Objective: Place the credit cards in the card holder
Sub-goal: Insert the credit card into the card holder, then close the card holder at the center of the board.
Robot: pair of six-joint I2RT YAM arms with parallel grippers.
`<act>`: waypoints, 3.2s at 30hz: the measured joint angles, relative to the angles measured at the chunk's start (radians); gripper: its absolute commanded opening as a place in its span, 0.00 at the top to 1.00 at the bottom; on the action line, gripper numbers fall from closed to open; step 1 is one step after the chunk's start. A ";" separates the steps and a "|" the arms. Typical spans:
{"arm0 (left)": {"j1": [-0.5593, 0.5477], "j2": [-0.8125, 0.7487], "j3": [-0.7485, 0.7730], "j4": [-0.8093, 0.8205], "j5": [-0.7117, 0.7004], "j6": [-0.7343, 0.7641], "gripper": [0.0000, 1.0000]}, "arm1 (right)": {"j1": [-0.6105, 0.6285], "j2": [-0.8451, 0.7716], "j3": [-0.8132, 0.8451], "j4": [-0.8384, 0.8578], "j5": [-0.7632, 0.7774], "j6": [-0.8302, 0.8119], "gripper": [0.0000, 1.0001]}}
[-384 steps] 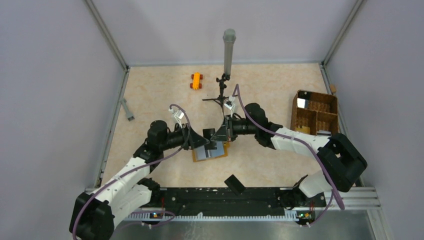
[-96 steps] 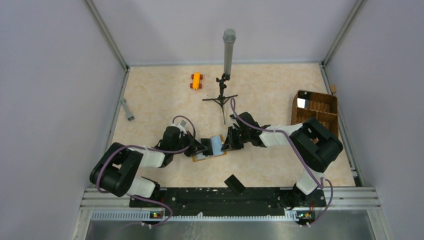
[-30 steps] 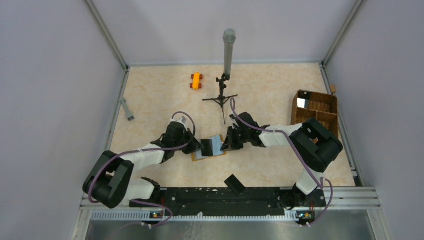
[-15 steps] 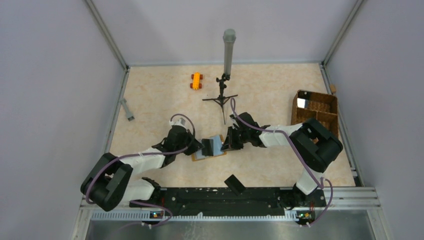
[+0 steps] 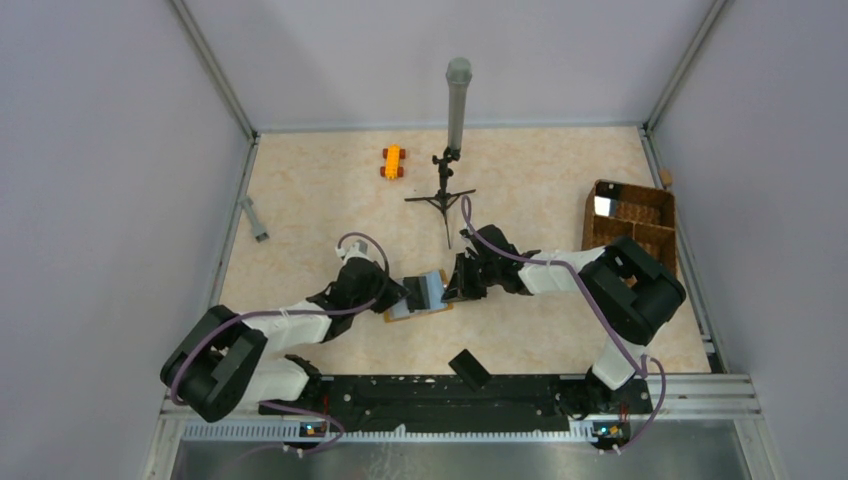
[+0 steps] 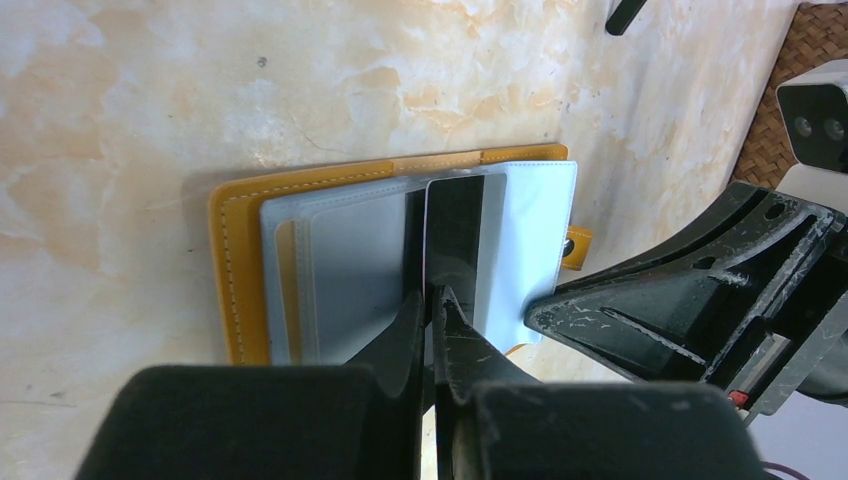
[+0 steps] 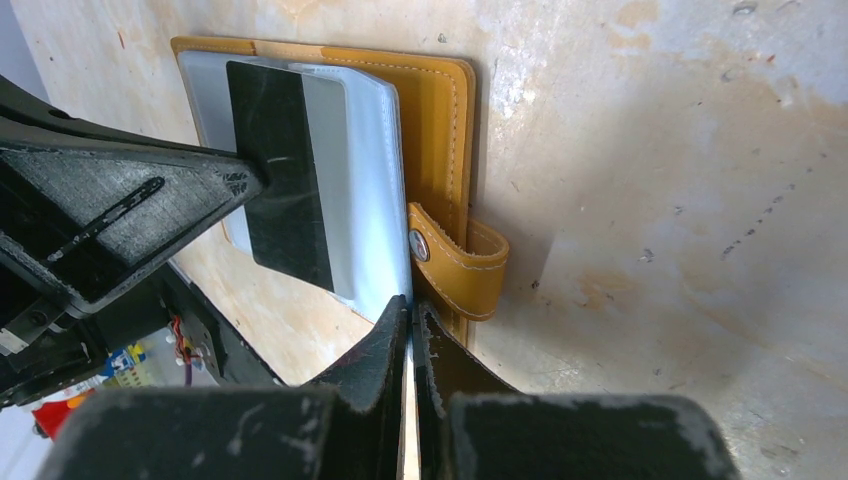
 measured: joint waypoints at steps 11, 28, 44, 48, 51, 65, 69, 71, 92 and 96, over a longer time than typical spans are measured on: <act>-0.063 0.068 0.016 0.053 -0.039 -0.056 0.90 | 0.004 -0.002 0.000 0.000 0.008 0.008 1.00; -0.085 0.077 0.176 -0.205 -0.049 0.034 0.50 | 0.023 -0.003 -0.007 0.026 0.032 0.024 1.00; -0.124 0.197 0.333 -0.319 -0.063 0.053 0.38 | 0.024 -0.022 -0.014 0.023 0.037 0.024 0.72; -0.131 0.205 0.348 -0.327 -0.064 0.053 0.36 | 0.024 -0.061 -0.023 -0.010 0.064 0.018 0.64; -0.134 0.206 0.352 -0.332 -0.064 0.053 0.33 | 0.024 -0.079 -0.027 -0.030 0.081 0.011 0.61; -0.150 0.205 0.375 -0.365 -0.079 0.050 0.22 | 0.024 -0.122 -0.053 -0.079 0.132 -0.005 0.69; -0.151 0.199 0.379 -0.387 -0.083 0.052 0.21 | 0.024 -0.122 -0.054 -0.063 0.117 -0.003 0.72; -0.153 0.194 0.379 -0.400 -0.088 0.054 0.20 | 0.024 -0.122 -0.056 -0.048 0.110 0.000 0.73; -0.196 0.251 0.472 -0.515 -0.138 0.057 0.19 | 0.039 -0.058 -0.060 0.042 0.069 0.034 0.84; -0.212 0.267 0.491 -0.531 -0.154 0.056 0.18 | 0.039 -0.056 -0.060 0.043 0.069 0.040 0.85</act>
